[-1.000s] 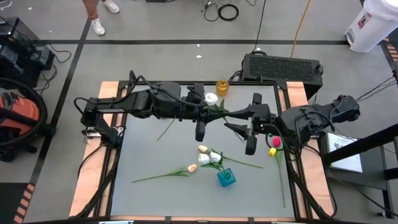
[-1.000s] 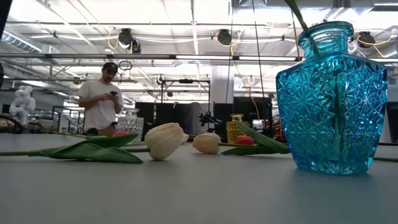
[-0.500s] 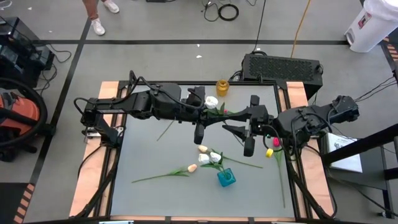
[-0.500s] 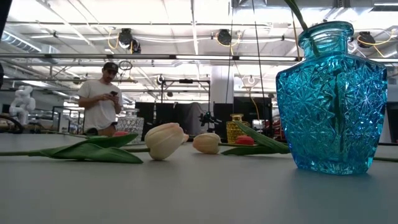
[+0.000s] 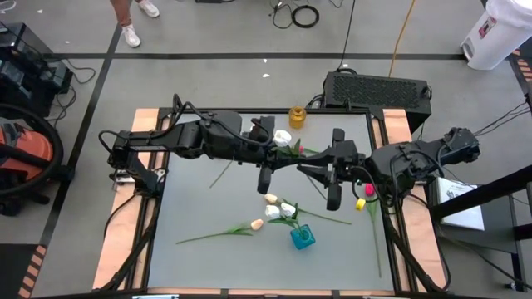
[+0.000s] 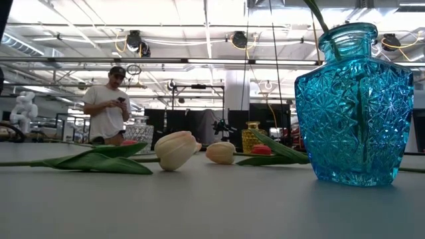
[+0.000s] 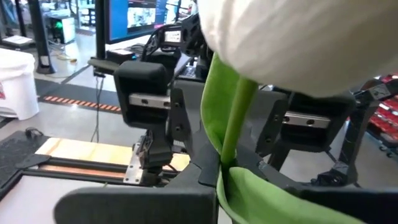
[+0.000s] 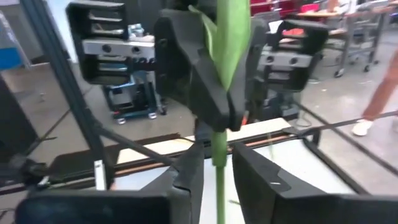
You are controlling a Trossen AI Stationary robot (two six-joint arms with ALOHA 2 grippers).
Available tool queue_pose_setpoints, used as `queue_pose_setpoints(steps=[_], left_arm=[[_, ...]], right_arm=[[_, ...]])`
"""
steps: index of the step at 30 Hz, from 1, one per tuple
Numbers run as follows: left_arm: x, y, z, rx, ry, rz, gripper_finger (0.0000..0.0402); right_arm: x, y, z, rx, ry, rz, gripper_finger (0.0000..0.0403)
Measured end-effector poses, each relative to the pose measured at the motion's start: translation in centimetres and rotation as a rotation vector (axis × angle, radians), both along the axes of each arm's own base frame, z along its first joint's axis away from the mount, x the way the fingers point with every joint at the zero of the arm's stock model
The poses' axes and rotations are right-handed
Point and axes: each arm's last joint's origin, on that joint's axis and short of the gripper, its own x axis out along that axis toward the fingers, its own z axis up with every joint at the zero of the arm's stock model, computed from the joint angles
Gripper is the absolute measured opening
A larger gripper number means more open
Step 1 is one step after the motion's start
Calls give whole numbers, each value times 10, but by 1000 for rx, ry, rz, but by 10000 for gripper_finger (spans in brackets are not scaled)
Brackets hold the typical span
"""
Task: Sort flowers into vase by color
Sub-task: Put the white tulip into the blue vase
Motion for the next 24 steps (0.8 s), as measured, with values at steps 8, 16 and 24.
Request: queue_pose_setpoints(steps=[8, 16, 24], left_arm=[[0, -1, 3, 18, -29, -42, 10], [0, -2, 2, 18, -24, -45, 10], [0, -2, 2, 17, -20, -45, 10]], right_arm=[[5, 2, -3, 8, 9, 5, 52], [6, 3, -4, 12, 9, 4, 49], [6, 3, -4, 2, 14, 5, 6]])
